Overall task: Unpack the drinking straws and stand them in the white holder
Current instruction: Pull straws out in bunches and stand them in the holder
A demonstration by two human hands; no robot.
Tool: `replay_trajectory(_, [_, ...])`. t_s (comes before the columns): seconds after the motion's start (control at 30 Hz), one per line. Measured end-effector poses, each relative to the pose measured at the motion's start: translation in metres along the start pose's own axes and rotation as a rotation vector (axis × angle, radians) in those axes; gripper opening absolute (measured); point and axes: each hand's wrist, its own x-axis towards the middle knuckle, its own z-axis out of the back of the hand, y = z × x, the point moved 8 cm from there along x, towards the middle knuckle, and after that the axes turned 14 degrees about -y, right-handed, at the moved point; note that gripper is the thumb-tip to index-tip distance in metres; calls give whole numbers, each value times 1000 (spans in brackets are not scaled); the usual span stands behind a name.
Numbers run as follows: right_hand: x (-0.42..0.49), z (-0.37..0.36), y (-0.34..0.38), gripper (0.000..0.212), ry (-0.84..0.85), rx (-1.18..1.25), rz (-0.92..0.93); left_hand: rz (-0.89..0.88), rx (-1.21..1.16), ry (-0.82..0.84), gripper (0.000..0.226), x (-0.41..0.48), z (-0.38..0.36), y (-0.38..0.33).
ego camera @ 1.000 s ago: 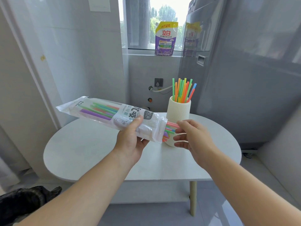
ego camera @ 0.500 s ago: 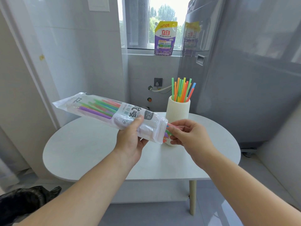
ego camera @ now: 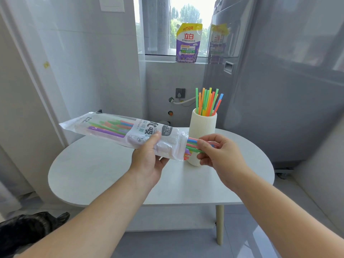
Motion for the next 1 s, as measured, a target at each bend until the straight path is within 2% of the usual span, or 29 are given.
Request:
replay_trajectory(0.27, [15,17,-9,1,-5,71,-114,13,1,-51,26,3,6,-5])
replay_trajectory(0.37, [21,22,-13,1,-23,65,-133,18,3,-61,30,2,6,-5])
replay_trajectory(0.57, [20,18,-14,24,22,73,-149,25,-2,-78,34,3,7,-4])
replay_trajectory(0.73, [19,18,-19,40,3,66,-210,15,-50,-108,49,6,11,-8])
replay_trajectory(0.9, [14,16,-27,48,-40,162,-311,7,-88,-100,44,7,11,-11])
replay_trajectory(1.0, [9,10,-30,57,5,187,-274,7,-104,-93,40,7,11,-12])
